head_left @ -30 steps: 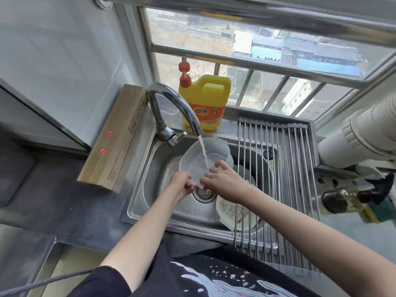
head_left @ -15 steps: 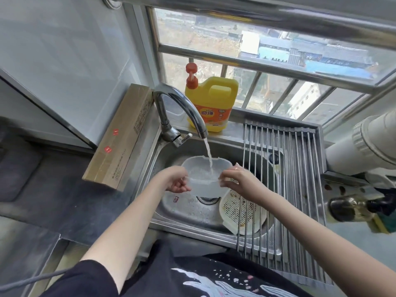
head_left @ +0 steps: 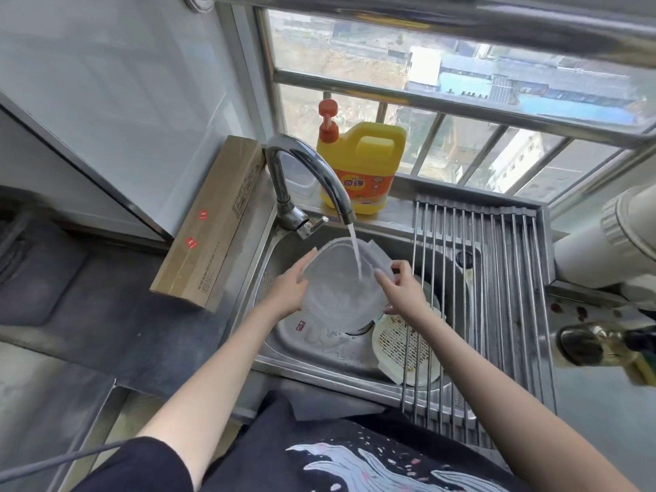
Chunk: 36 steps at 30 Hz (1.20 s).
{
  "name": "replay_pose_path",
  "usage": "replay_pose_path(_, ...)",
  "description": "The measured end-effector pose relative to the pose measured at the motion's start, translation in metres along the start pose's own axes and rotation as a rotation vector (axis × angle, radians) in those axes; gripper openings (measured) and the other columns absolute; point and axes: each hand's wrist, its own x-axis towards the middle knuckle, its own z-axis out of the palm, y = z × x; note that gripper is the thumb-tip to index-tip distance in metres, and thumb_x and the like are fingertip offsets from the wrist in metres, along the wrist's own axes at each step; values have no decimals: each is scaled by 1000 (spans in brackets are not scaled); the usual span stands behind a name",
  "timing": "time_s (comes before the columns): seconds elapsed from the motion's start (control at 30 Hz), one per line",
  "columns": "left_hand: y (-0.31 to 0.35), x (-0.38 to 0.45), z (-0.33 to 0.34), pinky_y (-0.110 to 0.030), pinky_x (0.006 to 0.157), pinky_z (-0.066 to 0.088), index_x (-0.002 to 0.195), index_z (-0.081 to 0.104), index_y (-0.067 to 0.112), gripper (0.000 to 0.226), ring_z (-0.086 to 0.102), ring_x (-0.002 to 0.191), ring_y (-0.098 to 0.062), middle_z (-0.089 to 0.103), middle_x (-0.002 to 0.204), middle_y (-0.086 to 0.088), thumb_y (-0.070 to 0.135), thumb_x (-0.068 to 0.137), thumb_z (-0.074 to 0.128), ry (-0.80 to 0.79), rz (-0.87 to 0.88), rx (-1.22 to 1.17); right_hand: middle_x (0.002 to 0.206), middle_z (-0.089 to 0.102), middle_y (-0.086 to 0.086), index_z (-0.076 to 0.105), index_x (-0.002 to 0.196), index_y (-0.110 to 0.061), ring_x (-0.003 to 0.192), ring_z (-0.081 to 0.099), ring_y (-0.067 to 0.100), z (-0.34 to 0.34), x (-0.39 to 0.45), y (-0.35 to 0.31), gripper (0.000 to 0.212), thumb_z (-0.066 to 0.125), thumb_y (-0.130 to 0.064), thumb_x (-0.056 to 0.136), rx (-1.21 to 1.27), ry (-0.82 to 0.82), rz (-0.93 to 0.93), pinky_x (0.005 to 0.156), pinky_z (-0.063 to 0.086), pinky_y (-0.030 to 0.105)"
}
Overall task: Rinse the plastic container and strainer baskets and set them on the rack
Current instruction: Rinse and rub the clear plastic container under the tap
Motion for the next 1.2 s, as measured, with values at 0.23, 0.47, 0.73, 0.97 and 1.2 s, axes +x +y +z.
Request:
replay_pose_path(0.23, -18, 1, 34, -24, 48, 54, 138, 41, 29, 47, 63, 79, -16, 63, 110, -7, 5, 97, 37, -166, -284, -575, 89, 69, -1, 56, 129, -15, 65, 60, 17, -19, -1, -43, 40, 48, -8, 90, -380, 129, -384, 61, 48, 30)
replay_pose_path(0.47, -1, 13, 41, -30, 38, 54, 119, 42, 2, 27, 69, 58, -28, 59, 87, -16, 2, 92, 48, -195, -581, -360, 78, 51, 13, 51, 79, 0, 47, 56, 28, -22, 15, -87, 16, 36, 3, 83, -394, -99, -11, 34, 49, 28)
replay_pose_path(0.73, 67, 25, -10, -22, 37, 46, 95, 46, -3, 16, 61, 36, -27, 64, 84, -27, 6, 94, 33, -47, -417, 318, 71, 45, 5, 46, 130, 1, 48, 41, 10, -11, 24, 5, 36, 51, -3, 95, 378, -367, 566, 40, 47, 21)
replay_pose_path(0.97, 71, 20, -9, -35, 71, 44, 112, 56, 18, 35, 59, 99, -39, 63, 111, -16, 3, 86, 38, 207, 104, 802, 89, 59, 15, 46, 120, -12, 55, 53, 19, 34, -4, 17, 20, 44, -15, 101, 522, -90, 226, 47, 50, 31)
replay_pose_path(1.2, 6, 27, 23, -41, 69, 60, 109, 50, 19, 14, 68, 76, -30, 62, 110, -9, 26, 97, 49, 89, -251, -216, 52, 44, 1, 53, 124, -24, 45, 39, 11, 6, -20, -8, 26, 52, -22, 97, -1, 315, -432, 44, 31, 24)
